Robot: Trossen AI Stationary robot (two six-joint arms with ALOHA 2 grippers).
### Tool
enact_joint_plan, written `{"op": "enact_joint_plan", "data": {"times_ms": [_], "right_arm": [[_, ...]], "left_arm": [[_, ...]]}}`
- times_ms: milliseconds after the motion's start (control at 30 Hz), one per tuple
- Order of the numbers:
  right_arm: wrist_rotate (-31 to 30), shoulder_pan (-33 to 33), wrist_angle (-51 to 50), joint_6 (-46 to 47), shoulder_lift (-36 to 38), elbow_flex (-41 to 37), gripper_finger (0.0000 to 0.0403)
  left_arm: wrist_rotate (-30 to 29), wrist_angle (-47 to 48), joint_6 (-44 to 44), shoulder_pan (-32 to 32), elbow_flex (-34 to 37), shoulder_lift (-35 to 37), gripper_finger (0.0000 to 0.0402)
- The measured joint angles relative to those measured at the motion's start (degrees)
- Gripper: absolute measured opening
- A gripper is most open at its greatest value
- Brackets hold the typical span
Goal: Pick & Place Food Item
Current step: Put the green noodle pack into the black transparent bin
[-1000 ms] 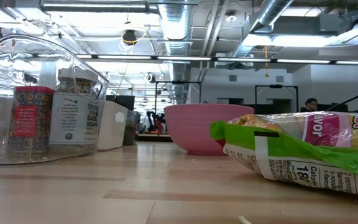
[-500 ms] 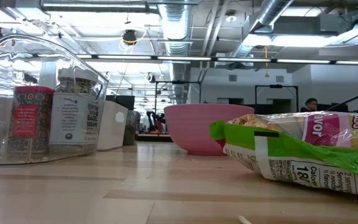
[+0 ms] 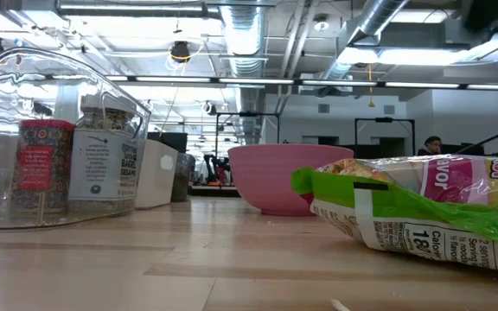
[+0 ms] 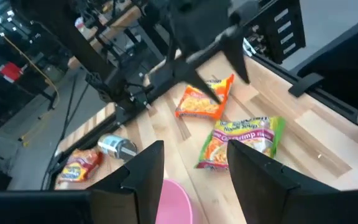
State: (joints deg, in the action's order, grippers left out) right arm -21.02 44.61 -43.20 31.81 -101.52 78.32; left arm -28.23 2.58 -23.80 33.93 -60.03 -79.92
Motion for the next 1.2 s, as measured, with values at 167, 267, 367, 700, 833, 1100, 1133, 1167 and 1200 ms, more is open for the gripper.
{"op": "enact_joint_plan", "data": {"times_ms": [167, 267, 367, 700, 833, 1100, 1133, 1167, 1200], "right_arm": [[7.4, -3.7, 2.8, 0.1, -0.1, -6.6, 0.0244], [11.6, -5.3, 3.8, 1.2, -0.1, -9.5, 0.0244], [13.3, -6.3, 4.0, 3.4, -0.1, -10.4, 0.0244], [16.9, -7.9, 3.1, 12.8, -0.1, -13.6, 0.0244], [17.1, -8.1, 3.2, 14.6, -0.1, -15.2, 0.0244], [21.5, -9.4, 8.2, 15.4, -0.1, -18.5, 0.021], [21.8, -9.7, 8.8, 15.1, -0.1, -18.7, 0.0199], [22.0, -9.9, 9.0, 14.9, -0.1, -18.7, 0.0186], [22.1, -10.1, 9.4, 14.8, -0.1, -18.8, 0.0174]], "left_arm": [[0.0, 0.0, 0.3, 0.0, 0.0, 0.0, 0.016], [0.0, 0.0, 0.3, 0.0, 0.0, 0.0, 0.0157], [0.0, 0.0, 0.3, 0.0, 0.0, 0.0, 0.0155], [0.0, 0.0, 0.3, 0.0, 0.0, 0.0, 0.0154], [0.0, 0.0, 0.3, 0.0, 0.0, 0.0, 0.0154], [0.0, 0.0, 0.3, 0.0, 0.0, 0.0, 0.0154], [0.0, 0.0, 0.3, 0.0, 0.0, 0.0, 0.0154], [0.0, 0.0, 0.3, 0.0, 0.0, 0.0, 0.0154], [0.0, 0.0, 0.3, 0.0, 0.0, 0.0, 0.0154]]}}
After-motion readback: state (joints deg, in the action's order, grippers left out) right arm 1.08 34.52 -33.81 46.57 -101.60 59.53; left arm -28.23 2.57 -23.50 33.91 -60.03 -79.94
